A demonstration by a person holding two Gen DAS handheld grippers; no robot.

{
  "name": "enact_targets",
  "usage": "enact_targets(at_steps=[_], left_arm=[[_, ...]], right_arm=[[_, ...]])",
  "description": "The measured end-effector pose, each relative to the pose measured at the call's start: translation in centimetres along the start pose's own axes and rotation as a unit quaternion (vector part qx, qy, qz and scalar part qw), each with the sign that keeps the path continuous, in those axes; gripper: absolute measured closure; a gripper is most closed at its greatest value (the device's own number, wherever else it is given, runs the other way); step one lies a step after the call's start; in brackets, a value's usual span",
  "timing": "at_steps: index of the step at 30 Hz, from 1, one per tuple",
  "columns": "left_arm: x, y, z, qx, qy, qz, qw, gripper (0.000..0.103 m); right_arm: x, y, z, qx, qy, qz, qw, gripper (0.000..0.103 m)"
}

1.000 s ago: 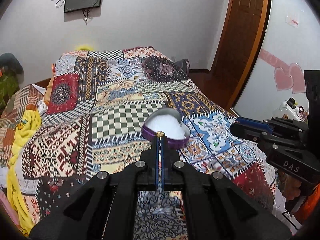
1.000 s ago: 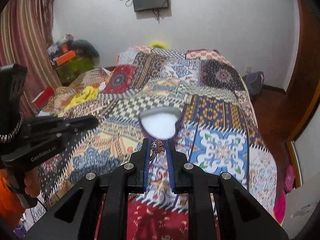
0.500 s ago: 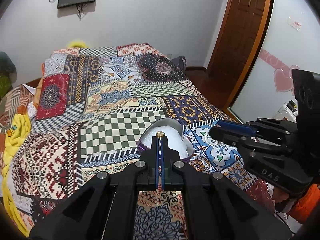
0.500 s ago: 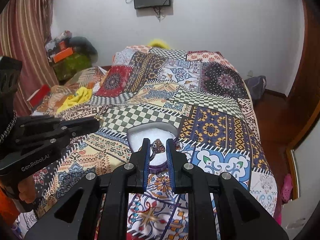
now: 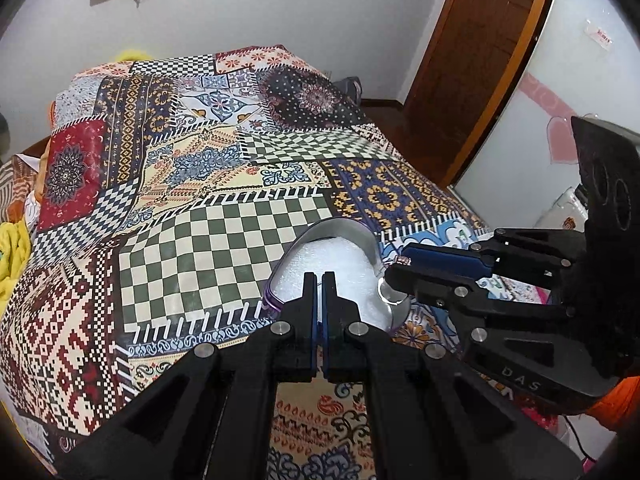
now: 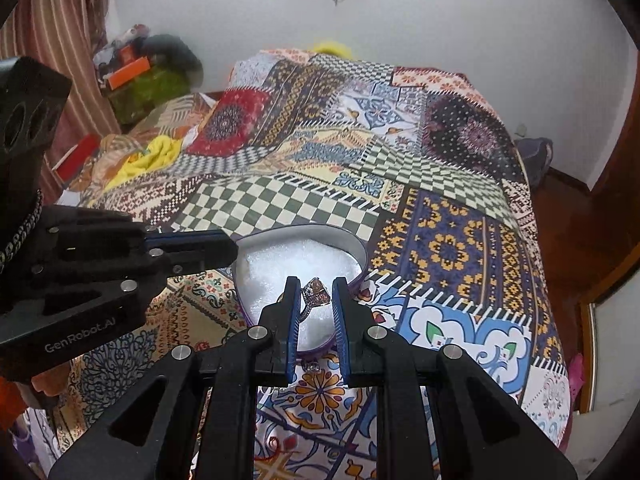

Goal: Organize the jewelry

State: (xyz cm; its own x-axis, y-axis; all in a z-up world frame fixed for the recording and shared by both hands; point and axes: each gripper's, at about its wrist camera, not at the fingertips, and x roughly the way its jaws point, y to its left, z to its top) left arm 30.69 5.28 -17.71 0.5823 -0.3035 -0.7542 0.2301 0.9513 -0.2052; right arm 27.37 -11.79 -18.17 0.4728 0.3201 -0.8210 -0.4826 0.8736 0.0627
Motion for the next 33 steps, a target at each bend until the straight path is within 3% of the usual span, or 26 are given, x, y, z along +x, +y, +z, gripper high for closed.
enact_targets(at_steps=[18,21,25,33], left_arm=[[-0.2,0.6,-0.5,0.009,0.003,0.042,0.9991,0.101],[-0.3,0.8,-0.7,0.004,0.006,0.047,0.9989,0.097],[-0.7,1.1,-0.9,-0.003,0.008,0.050,0.9987,0.097],[-3.1,0.3,-1.6,0.007,-0.003,0.062,0.9981,0.094]], right_arm=[[1.8,0.4,0.1,-0.018,0.033,0.020,0.999,0.089],[1.7,0.7,0.2,-0.025,0.036,0.018,0.999,0.088],[1.1,1.0,0.3,-0.029,0.030,0.005,0.999,0.077],[-0.8,1.3,0.3,-0.029,0.014,-0.007,0.999,0.076]])
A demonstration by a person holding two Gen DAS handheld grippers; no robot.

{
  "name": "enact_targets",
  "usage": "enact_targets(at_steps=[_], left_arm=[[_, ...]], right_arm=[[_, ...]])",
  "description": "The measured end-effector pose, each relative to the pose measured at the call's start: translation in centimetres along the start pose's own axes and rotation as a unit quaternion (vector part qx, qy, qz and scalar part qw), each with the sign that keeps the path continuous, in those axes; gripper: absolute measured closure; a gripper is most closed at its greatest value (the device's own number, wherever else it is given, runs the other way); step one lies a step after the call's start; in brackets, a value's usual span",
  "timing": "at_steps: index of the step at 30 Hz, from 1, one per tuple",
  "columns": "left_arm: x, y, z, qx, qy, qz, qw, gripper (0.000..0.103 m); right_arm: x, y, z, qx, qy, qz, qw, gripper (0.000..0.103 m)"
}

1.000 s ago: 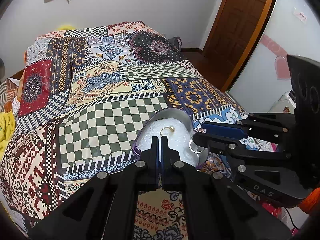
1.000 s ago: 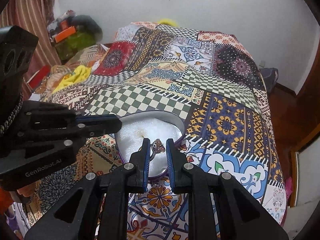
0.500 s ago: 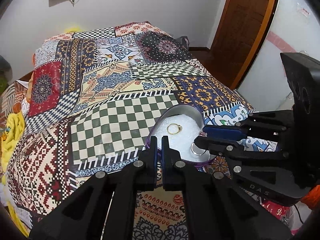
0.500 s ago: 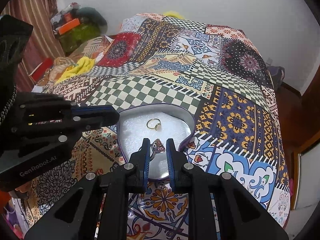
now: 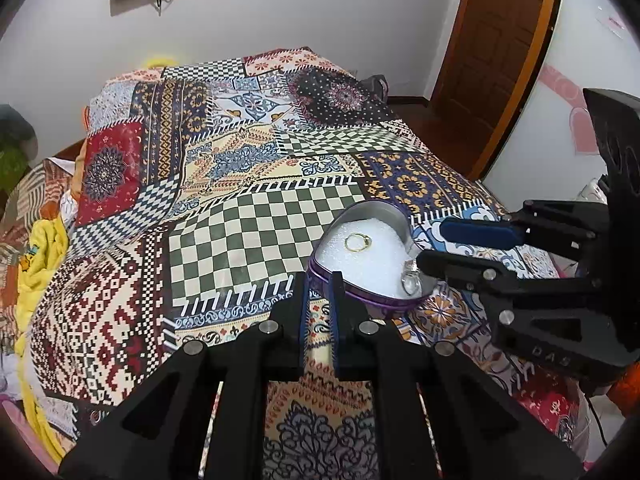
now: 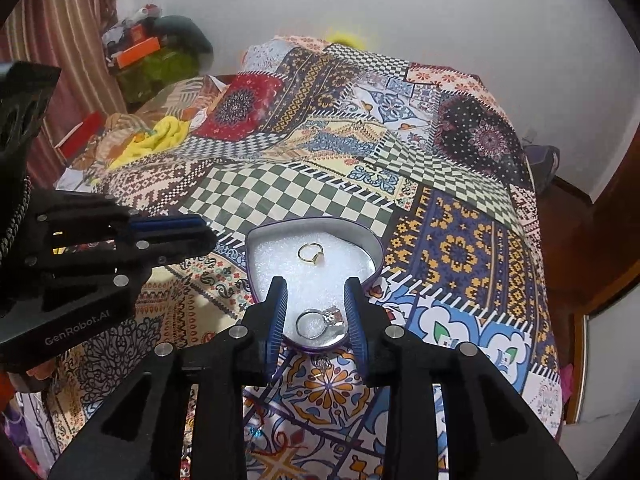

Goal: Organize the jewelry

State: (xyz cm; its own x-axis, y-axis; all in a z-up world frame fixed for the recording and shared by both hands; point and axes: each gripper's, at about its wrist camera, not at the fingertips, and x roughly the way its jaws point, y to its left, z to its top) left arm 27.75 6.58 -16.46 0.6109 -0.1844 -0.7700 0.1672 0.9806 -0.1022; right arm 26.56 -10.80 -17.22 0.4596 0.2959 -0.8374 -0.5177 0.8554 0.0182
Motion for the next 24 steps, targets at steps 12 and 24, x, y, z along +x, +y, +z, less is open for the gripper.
enact_targets(at_steps=[12,24], left_arm=[[-4.6,-1.5,-2.1,0.008,-0.011,0.015,0.9998,0.075],[-6.3,-3.2,-6.5,0.002,0.024,0.004,0.9997,0.072]], right_arm=[[-4.6,0.7,-1.5,0.014,-0.023,-0.006,1.000,0.076],[-7.9,1.5,-4.7,0.030,-0.032,-0.011,0.999,0.071]])
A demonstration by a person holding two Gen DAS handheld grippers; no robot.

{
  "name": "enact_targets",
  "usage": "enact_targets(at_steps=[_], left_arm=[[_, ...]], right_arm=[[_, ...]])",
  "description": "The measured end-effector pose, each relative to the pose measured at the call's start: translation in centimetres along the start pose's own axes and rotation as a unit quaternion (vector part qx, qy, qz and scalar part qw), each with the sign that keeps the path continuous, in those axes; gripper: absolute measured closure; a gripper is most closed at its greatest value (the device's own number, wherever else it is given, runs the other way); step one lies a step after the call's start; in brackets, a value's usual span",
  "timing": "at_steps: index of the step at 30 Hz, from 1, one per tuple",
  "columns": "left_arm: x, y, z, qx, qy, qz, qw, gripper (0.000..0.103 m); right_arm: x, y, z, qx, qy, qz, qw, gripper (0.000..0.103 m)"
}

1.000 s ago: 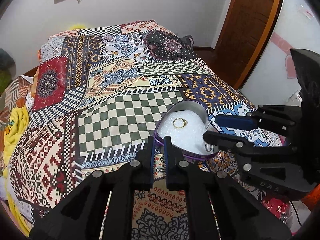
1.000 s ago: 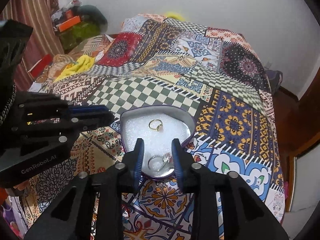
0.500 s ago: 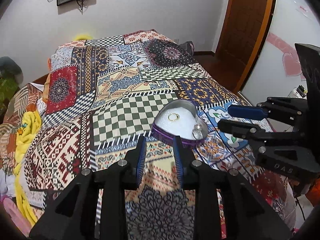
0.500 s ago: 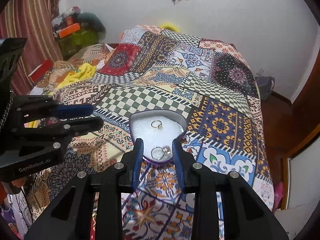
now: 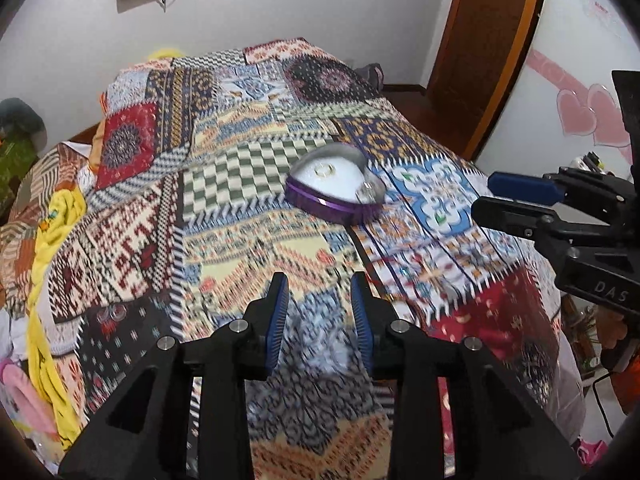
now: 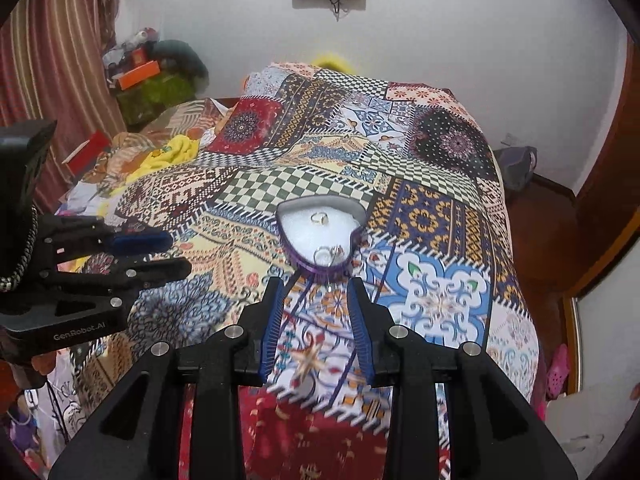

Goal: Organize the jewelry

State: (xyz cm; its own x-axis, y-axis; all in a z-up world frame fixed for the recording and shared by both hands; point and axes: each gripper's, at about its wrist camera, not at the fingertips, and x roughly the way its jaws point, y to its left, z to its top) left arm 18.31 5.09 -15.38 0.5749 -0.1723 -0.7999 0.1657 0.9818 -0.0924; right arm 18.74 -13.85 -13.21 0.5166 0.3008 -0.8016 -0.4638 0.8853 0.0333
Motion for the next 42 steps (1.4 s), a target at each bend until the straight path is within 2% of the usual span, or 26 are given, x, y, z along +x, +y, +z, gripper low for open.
enact_targets(at_steps=[2,3,11,18,34,36,37,42], left_arm=[[0.0,-0.5,-0.5,0.003,0.005,-0.003,1.0000,0.072],[0.0,-0.8,-0.9,0.005,0.007,-0.005,1.0000,0.072],[1.0,-2.6,-2.9,0.000,0.030,-0.032,0.9990,0.072],[2.6,-3.6,-3.4,-0.008,0.046,-0.052,0.9976,0.072],[4.8,-3.7,-3.1,-0.029,0.065,-0.074,0.9947,0.072],[5.1,-3.7,-3.0,-0.030,0.065,-0.074,0.9947,0.075],[5.1,-3.7,-3.0,-0.027,0.064,-0.073,0.9949,0.083],[4.5,-4.1,-3.2,-0.019,0.050,-0.061,0.9967,0.083]], right_arm=[[-0.3,0.0,-0.7,0.007,0.000,0.000,1.000,0.061],[-0.4,0.0,-1.0,0.011,-0.001,-0.001,1.000,0.060],[-1.2,-0.4,-3.7,0.035,0.010,-0.006,0.999,0.060],[-1.2,-0.4,-5.8,0.044,0.020,-0.018,0.999,0.060],[-0.4,-0.9,-7.2,0.056,0.038,-0.020,0.997,0.060],[-0.4,-1.0,-7.3,0.058,0.038,-0.020,0.997,0.060],[-0.3,-0.9,-7.3,0.058,0.038,-0.020,0.997,0.060],[-0.3,-0.8,-7.2,0.057,0.040,-0.018,0.997,0.060]])
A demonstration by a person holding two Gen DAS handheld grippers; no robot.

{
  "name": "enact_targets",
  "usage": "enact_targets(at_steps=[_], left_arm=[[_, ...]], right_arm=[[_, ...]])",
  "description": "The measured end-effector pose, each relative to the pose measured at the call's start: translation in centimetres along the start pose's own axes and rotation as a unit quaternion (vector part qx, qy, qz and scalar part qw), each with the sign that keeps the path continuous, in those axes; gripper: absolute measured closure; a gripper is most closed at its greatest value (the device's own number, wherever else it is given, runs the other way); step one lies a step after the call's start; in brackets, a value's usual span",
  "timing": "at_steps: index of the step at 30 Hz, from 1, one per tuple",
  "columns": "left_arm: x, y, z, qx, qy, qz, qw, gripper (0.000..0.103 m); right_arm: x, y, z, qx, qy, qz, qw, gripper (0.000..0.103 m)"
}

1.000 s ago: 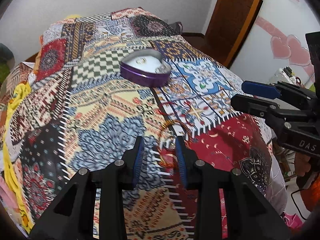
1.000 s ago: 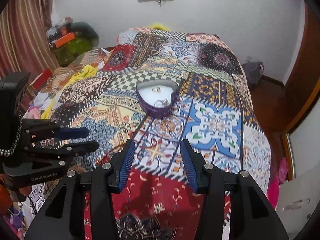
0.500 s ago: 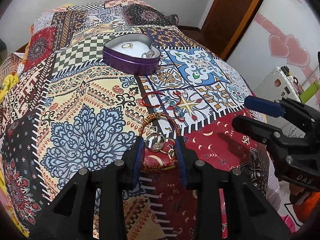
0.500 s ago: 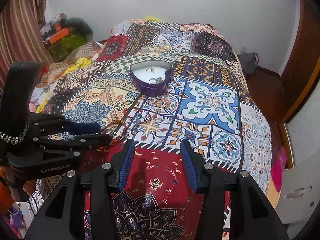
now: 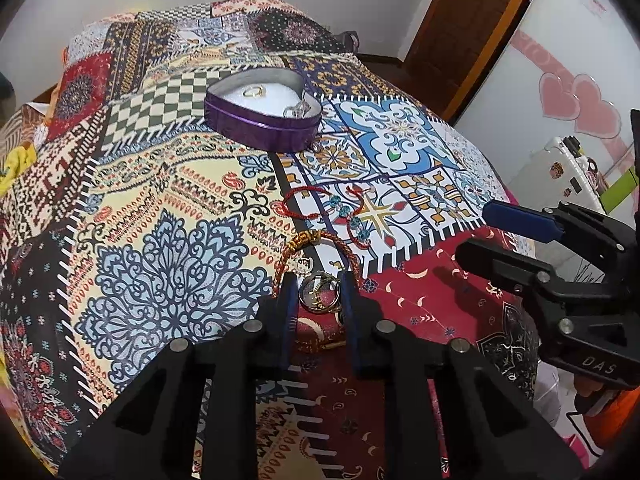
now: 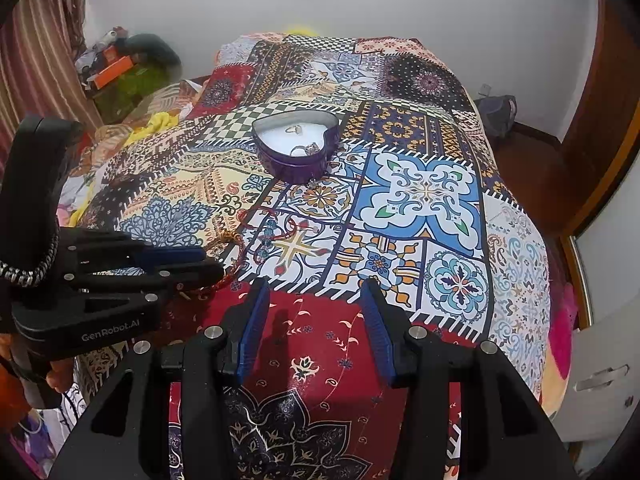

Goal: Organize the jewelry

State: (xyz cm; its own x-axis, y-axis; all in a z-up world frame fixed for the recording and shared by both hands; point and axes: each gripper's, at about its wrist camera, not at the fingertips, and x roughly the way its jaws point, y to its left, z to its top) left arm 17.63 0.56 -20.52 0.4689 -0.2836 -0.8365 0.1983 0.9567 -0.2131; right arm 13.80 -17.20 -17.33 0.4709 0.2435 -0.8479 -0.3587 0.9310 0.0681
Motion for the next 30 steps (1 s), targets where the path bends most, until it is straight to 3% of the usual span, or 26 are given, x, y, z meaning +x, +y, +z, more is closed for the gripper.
enact_targets(at_steps=[9,18,24,26,30], left_arm=[[-3.5,1.6,-0.1,-0.005,-0.043,0.025,0.9987,0.083],[-5.2,4.2,-1.8,-0.009,-0.055,0.058,0.9967,0.083],[-5.5,4.5,-2.9,-0.004,-0.059,0.059,0.9965,0.083],[-5.4,4.5,-3.1,-0.004,-0.059,0.055,0.9968,0.083],[-5.2,4.5,-3.4,-0.001,-0.058,0.053,0.9969,0.083]], right_arm=[[0.5,1.3,0.5,-0.011,0.005,0.011,1.000,0.060],[1.5,4.2,1.1,-0.043,0.012,0.038,0.998,0.060],[2.9,5.9,2.0,-0.061,0.023,0.052,0.997,0.060],[3.3,6.4,2.2,-0.069,0.025,0.049,0.996,0.070],[4.2,7.1,2.3,-0.084,0.040,0.056,0.994,0.070]])
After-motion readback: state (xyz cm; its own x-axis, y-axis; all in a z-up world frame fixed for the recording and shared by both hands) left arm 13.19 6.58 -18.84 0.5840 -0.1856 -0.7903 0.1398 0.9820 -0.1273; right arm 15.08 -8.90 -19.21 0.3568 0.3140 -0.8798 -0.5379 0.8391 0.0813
